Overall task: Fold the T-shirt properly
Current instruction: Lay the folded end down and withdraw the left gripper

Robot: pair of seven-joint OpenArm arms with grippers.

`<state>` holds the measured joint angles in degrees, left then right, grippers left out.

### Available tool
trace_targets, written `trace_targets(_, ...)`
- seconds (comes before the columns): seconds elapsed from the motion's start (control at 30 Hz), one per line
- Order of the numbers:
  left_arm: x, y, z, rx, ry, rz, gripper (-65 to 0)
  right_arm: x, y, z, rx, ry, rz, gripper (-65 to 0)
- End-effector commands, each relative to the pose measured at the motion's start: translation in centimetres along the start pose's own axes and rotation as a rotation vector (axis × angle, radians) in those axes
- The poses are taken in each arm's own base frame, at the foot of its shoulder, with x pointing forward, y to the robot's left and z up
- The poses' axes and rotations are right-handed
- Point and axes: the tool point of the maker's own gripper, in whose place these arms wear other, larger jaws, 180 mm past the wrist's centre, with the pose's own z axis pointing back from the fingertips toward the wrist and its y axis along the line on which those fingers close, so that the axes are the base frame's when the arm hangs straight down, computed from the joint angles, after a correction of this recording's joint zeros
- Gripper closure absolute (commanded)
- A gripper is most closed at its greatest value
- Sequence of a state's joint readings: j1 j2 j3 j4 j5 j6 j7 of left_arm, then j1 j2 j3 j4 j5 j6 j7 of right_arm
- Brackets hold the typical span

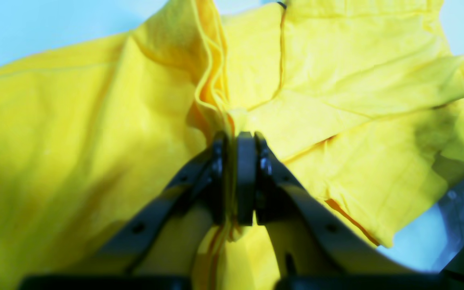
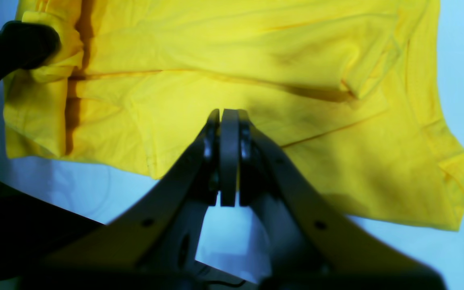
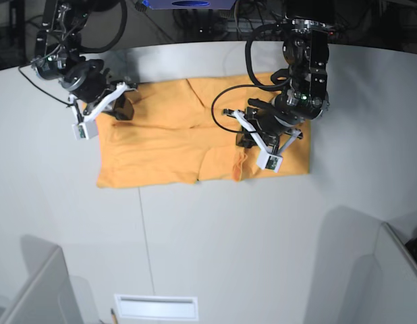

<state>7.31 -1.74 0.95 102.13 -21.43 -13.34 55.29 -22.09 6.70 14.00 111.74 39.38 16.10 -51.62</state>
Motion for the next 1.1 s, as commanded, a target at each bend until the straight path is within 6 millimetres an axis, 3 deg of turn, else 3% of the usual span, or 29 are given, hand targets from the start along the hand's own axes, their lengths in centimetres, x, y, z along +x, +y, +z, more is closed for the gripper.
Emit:
trace_targets(0.0, 1.5, -0.5, 0.2, -0.019, -0.048, -0.005, 0.0, 1.2, 0.3, 0.3, 0.014, -0.04, 0.017, 0.0)
trace_targets(0.23, 1.4, -0.7, 0.1, -0.023, -0.045, 0.001, 0.0, 1.3, 0.3, 0.3, 0.014, -0.041, 0.019, 0.0)
trace_targets(0.3, 1.1, -0.9, -0.1, -0.031, -0.035, 0.001, -10.4, 1.3, 0.3, 0.3, 0.014, -0.041, 0.019, 0.0)
trace_targets(0.43, 0.5, -4.0, -1.6, -0.105, 0.005, -0.054, -33.6, 1.3, 0.3, 0.3, 0.014, -0.041, 0.019, 0.0)
trace_targets(0.53, -0.1, -6.5, -2.8, -0.162, 0.037, -0.072, -43.6, 1.3, 0.3, 0.3, 0.016, -0.042, 0.018, 0.0)
trace_targets(0.63, 0.3, -8.1, -3.1, -0.193, 0.024, -0.044, -47.7, 1.3, 0.3, 0.3, 0.014, -0.044, 0.017, 0.0)
trace_targets(0.8, 2.3, -8.4, -1.5, -0.192, -0.048, -0.059, -47.1, 2.7, -2.1, 1.4, -0.053, -0.098, -0.02, 0.0)
trace_targets(0.87, 2.3, -5.6, 0.1, -0.125, -0.074, -0.048, -45.6, 3.3, -3.3, 2.0, -0.087, -0.11, -0.046, 0.0)
trace_targets(0.93, 2.2, -1.7, 2.5, -0.021, -0.111, -0.013, -36.2, 3.8, -4.4, 2.5, -0.118, -0.099, -0.07, 0.0)
trace_targets(1.0, 1.3, 2.3, 4.6, 0.087, -0.123, 0.039, -21.4, 4.1, -5.1, 2.8, -0.134, -0.076, -0.089, 0.0)
trace_targets(1.03, 0.7, 4.6, 5.6, 0.148, -0.121, 0.068, -11.5, 4.5, -5.5, 2.8, -0.139, -0.067, -0.096, -2.9)
trace_targets(1.07, 0.2, 6.7, 6.6, 0.203, -0.121, 0.096, -1.8, 5.0, -5.7, 2.7, -0.14, -0.06, -0.103, -13.4)
